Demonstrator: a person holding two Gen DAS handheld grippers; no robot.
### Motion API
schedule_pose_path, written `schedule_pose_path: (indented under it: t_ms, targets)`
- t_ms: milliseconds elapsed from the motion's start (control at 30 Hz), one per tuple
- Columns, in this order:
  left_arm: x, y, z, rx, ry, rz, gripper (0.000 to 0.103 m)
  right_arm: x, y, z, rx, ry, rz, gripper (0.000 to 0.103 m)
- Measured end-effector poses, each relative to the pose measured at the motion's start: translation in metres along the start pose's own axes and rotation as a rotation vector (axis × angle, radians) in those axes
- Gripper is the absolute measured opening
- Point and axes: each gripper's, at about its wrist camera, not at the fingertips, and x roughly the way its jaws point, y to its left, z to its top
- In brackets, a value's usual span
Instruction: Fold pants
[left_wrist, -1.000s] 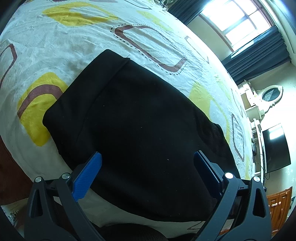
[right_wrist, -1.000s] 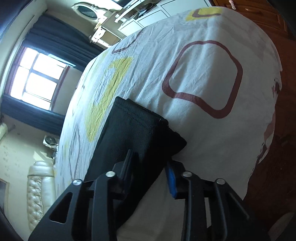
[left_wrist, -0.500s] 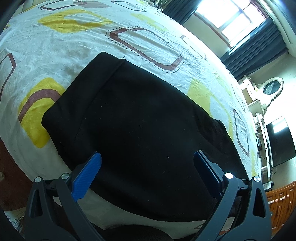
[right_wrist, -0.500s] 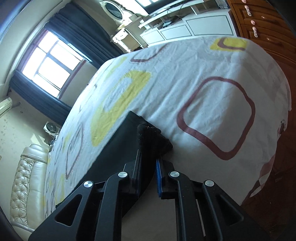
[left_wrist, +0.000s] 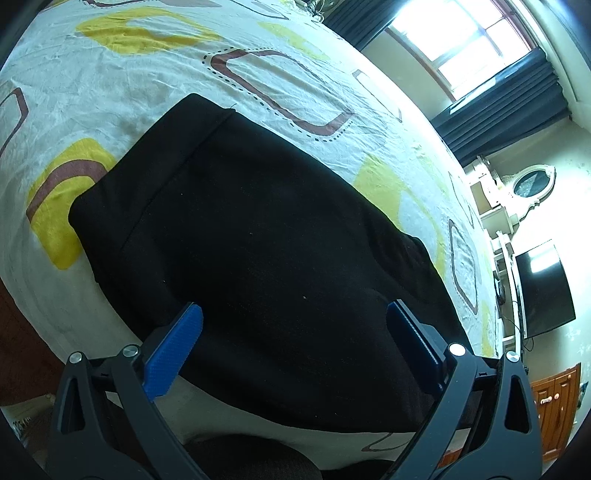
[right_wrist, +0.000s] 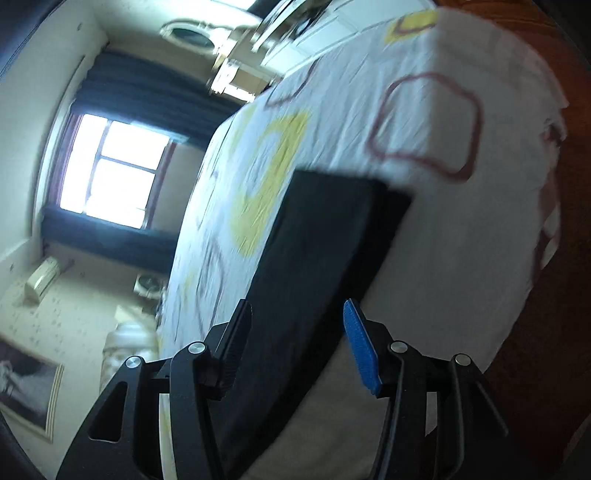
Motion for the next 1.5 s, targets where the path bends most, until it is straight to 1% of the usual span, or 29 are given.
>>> schedule_pose_path:
  t_ms: [67,100,200,300,400,500,533,567,633,733,867,933,967,1033,1067,1100,1133,1167,1200,1267,1333,1400,1433,1500]
  targets:
    - [0.000,-0.003,-0.001,0.006,-0.002,0.007,0.099,0.031,0.021,-0.034,-0.016,0.145,0.067,0.053]
    - [0.000,-0.004,-0.002,0.009,-0.002,0.006,0.099,0.047,0.026,-0.048,0.003,0.213,0.097,0.053]
    - [0.001,-0.006,-0.003,0.019,0.011,0.003,0.099,0.080,0.028,-0.078,0.068,0.322,0.121,0.053]
    - [0.003,-0.006,-0.002,0.014,0.025,0.002,0.099,0.097,0.031,-0.093,0.056,0.348,0.092,0.053]
    - [0.005,-0.005,0.000,0.003,0.035,-0.005,0.099,0.105,0.037,-0.096,0.033,0.334,0.069,0.053]
    - [0.005,-0.005,-0.001,0.001,0.039,-0.007,0.099,0.107,0.036,-0.101,0.062,0.321,0.059,0.050]
    - [0.005,-0.005,-0.002,0.000,0.039,-0.007,0.099,0.108,0.037,-0.100,0.055,0.316,0.056,0.043]
    - [0.005,-0.005,-0.002,0.000,0.040,-0.006,0.099,0.107,0.035,-0.101,0.046,0.310,0.049,0.025]
    - [0.006,-0.006,-0.002,0.003,0.040,-0.005,0.099,0.106,0.031,-0.101,0.044,0.309,0.044,0.010]
    - [0.005,-0.007,-0.004,0.005,0.040,-0.004,0.099,0.098,0.029,-0.105,0.035,0.307,0.039,0.008]
    - [0.005,-0.009,-0.006,0.010,0.043,-0.002,0.099,0.093,0.021,-0.106,0.022,0.300,0.016,0.008]
    - [0.006,-0.010,-0.006,0.017,0.047,-0.001,0.099,0.095,0.019,-0.108,0.043,0.309,0.026,0.008]
    - [0.007,-0.010,-0.005,0.021,0.048,0.000,0.099,0.095,0.020,-0.110,0.046,0.310,0.031,0.011]
    - [0.006,-0.009,-0.005,0.020,0.047,-0.001,0.099,0.101,0.030,-0.114,0.034,0.337,0.052,0.013]
    - [0.007,-0.009,-0.005,0.018,0.047,-0.002,0.099,0.106,0.036,-0.118,0.036,0.357,0.077,0.024]
    - [0.007,-0.009,-0.005,0.017,0.048,-0.001,0.099,0.110,0.040,-0.122,0.042,0.373,0.101,0.032]
    - [0.007,-0.009,-0.005,0.017,0.049,0.000,0.099,0.113,0.042,-0.125,0.042,0.389,0.117,0.046]
    - [0.008,-0.009,-0.006,0.019,0.049,0.002,0.099,0.118,0.046,-0.129,0.038,0.411,0.138,0.049]
    - [0.008,-0.010,-0.006,0.022,0.048,0.004,0.099,0.125,0.049,-0.134,0.033,0.435,0.154,0.049]
    - [0.007,-0.011,-0.006,0.030,0.047,0.007,0.099,0.135,0.053,-0.139,0.012,0.472,0.150,0.049]
    - [0.007,-0.011,-0.007,0.034,0.048,0.007,0.099,0.138,0.058,-0.137,-0.047,0.500,0.127,0.046]
    - [0.006,-0.011,-0.007,0.030,0.048,0.001,0.099,0.131,0.065,-0.133,-0.122,0.536,0.118,0.047]
    - [0.006,-0.011,-0.006,0.028,0.049,-0.001,0.099,0.125,0.070,-0.131,-0.177,0.537,0.104,0.048]
    - [0.007,-0.011,-0.006,0.026,0.050,0.000,0.099,0.103,0.079,-0.116,-0.297,0.477,0.079,0.048]
